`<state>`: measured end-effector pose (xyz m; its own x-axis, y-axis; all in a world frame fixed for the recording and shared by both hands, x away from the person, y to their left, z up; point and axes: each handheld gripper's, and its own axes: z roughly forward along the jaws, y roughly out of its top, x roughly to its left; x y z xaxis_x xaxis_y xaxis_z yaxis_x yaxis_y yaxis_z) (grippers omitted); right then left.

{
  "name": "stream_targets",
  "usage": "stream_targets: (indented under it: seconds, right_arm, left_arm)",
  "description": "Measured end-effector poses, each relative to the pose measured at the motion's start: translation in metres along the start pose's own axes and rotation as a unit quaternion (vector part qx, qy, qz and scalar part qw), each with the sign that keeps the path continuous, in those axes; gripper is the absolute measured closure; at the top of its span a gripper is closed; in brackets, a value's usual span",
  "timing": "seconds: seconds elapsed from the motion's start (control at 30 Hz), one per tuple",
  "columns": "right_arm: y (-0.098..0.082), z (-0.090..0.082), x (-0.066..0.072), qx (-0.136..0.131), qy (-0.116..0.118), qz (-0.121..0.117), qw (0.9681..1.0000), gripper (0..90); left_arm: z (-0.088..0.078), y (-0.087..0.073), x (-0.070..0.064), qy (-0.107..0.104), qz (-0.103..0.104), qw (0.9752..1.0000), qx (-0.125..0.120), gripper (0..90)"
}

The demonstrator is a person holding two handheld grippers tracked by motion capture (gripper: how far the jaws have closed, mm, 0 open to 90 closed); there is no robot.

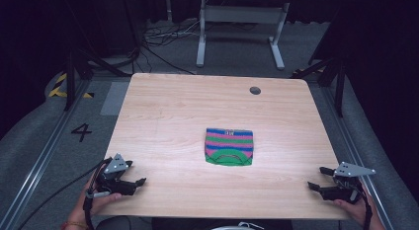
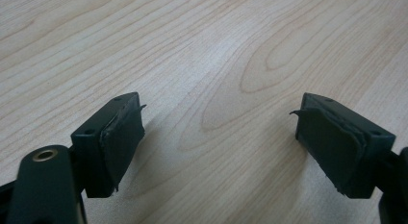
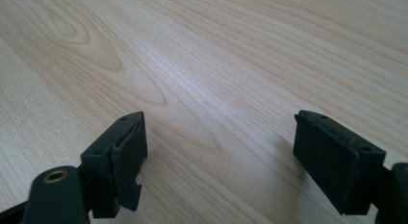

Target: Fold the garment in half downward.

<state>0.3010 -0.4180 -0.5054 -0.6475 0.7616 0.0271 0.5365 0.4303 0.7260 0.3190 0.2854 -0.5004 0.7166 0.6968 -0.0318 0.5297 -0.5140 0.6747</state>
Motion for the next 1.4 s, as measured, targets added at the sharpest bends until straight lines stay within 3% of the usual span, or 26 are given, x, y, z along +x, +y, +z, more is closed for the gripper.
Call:
stream_targets:
  seconds: [1.4]
  right_arm:
    - [0.0002, 0.0006, 0.0001, 0.004, -0.01, 0.009, 0.9999, 15.1]
  left_arm:
    - [0.002, 0.0018, -0.001, 0.007, -0.008, 0.9999, 0.003, 14.1]
